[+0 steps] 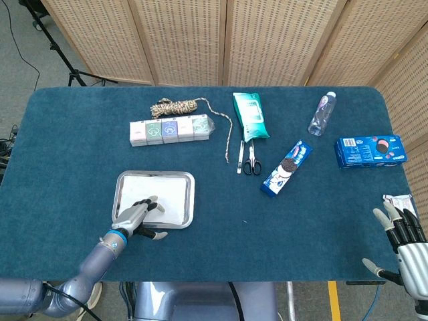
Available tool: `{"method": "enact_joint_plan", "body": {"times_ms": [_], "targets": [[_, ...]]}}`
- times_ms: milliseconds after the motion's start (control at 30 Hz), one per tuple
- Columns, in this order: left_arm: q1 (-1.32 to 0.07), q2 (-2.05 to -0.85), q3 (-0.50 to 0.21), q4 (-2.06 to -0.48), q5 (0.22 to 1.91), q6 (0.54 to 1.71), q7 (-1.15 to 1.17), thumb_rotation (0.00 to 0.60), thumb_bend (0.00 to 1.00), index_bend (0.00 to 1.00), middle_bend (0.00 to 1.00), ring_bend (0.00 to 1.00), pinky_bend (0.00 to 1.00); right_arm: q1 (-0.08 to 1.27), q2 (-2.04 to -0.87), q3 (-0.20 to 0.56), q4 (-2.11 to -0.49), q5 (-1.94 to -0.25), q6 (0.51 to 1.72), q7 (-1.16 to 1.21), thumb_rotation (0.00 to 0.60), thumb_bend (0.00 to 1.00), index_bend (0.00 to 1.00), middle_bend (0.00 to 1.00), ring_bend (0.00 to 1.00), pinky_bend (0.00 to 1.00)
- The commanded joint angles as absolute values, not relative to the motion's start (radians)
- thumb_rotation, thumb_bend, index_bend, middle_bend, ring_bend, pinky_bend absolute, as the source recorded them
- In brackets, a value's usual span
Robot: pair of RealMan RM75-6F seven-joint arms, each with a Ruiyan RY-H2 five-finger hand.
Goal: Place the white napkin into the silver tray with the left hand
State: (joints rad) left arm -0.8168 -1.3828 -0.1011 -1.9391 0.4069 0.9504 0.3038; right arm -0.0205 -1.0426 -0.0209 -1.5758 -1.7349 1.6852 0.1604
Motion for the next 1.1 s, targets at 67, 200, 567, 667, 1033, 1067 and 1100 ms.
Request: {"method": "enact_joint_plan", "body": {"times_ms": [67,200,567,667,1033,1067,1100], "targets": [[-0.814,-1.391,-0.103,-1.928,0.411,0.949,0.292,0.432,0.18,0.27,0.00,0.00,0.00,-0.021,-1.043,-0.021,-1.576,-1.735,1.686,0.159,0.600,0.00,0.00,0.00,0.00,0.00],[-0.810,-1.400,-0.104,-1.919,0.424,0.943,0.278,0.425,0.18,0.27,0.00,0.00,0.00,-0.021,-1.043,-0.020,-1.576,-1.734,1.686,0.161,0.600,0.00,0.00,0.00,0.00,0.00],[-0.746,-1.318,-0.166,-2.055,0.641,0.999,0.179,0.422,0.18,0.27,0.00,0.00,0.00,-0.021,-1.046,-0.019,-1.572,-1.738,1.690,0.162,0.600,0.00,0.00,0.00,0.00,0.00],[-0.724,-1.275,-0.186,-2.108,0.712,1.029,0.156,0.423,0.18,0.27,0.00,0.00,0.00,-0.021,-1.046,-0.020,-1.572,-1.740,1.690,0.161,0.600,0.00,0.00,0.00,0.00,0.00],[-0.605,-1.145,-0.162,-2.190,0.916,1.124,0.084,0.422,0.18,0.27,0.00,0.00,0.00,-0.016,-1.043,-0.019,-1.574,-1.729,1.675,0.163,0.600,0.00,0.00,0.00,0.00,0.00],[-0.587,-1.137,-0.151,-2.190,0.943,1.138,0.075,0.422,0.18,0.27,0.00,0.00,0.00,-0.014,-1.043,-0.019,-1.575,-1.727,1.670,0.161,0.600,0.00,0.00,0.00,0.00,0.00],[-0.574,-1.131,-0.144,-2.189,0.958,1.145,0.067,0.422,0.18,0.27,0.00,0.00,0.00,-0.013,-1.043,-0.019,-1.576,-1.726,1.667,0.160,0.600,0.00,0.00,0.00,0.00,0.00]]}}
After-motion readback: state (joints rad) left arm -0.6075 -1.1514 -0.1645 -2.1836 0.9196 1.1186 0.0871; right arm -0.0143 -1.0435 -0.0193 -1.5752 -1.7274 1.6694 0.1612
